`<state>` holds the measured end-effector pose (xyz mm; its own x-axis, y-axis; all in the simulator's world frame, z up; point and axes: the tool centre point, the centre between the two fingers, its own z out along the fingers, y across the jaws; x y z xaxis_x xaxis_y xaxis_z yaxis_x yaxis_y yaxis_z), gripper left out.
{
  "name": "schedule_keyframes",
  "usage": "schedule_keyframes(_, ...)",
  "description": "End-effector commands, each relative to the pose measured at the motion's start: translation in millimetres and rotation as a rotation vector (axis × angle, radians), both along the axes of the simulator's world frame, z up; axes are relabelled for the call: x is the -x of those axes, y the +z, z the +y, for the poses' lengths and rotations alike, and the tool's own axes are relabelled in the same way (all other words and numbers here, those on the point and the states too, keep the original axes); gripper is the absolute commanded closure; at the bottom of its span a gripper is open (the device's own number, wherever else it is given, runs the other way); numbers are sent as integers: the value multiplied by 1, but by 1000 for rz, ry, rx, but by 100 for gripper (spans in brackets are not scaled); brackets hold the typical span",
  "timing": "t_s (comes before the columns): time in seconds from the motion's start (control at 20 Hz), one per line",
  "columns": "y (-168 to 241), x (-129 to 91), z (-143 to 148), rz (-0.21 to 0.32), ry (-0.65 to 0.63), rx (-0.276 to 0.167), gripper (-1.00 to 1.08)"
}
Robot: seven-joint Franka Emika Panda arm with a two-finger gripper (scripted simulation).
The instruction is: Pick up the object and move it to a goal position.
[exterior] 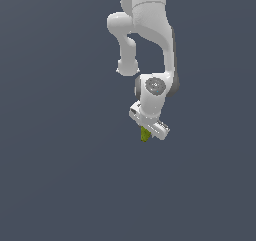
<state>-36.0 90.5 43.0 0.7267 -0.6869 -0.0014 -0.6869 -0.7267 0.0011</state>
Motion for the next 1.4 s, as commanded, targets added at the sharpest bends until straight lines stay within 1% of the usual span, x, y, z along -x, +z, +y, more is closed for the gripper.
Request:
schedule_keyframes(0.0,6,-2,0,-3,0,0,108)
schedule_keyframes(0.2,22,-8,1,-3,0,0,108)
schedule_keyframes(0.45,54,-18,2,-2,0,0,108)
schedule_keyframes(1.15,189,-64,8,-2,-1,1,108)
schedule_keyframes(1.35,221,-76,10,-2,-1,1,108)
